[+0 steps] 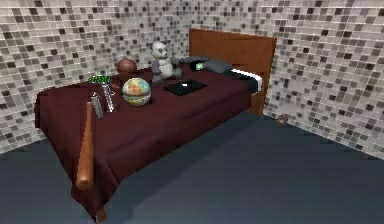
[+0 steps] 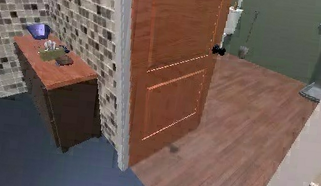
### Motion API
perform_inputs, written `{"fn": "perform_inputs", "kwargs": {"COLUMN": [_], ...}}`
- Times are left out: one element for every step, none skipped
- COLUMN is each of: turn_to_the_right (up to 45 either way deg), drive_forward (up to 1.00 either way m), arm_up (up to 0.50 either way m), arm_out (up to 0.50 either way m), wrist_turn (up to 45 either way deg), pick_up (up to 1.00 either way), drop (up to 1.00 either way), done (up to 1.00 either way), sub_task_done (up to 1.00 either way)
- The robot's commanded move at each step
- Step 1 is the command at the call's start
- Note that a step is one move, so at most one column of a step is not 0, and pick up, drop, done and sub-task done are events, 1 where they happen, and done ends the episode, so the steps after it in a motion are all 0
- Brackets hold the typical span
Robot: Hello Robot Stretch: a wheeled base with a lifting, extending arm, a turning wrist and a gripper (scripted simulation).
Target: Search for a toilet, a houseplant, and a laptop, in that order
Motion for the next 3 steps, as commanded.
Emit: {"fn": "perform_inputs", "kwargs": {"turn_to_the_right": [-3.0,0.0,0.0], "drive_forward": [0.0,0.95,0.0], "arm_up": [0.0,0.0,0.0], "arm_out": [0.0,0.0,0.0], "wrist_turn": [0.0,0.0,0.0], "pick_up": [0.0,0.0,0.0], "drop": [0.0,0.0,0.0], "done": [0.0,0.0,1.0], "sub_task_done": [0.0,0.0,0.0]}}
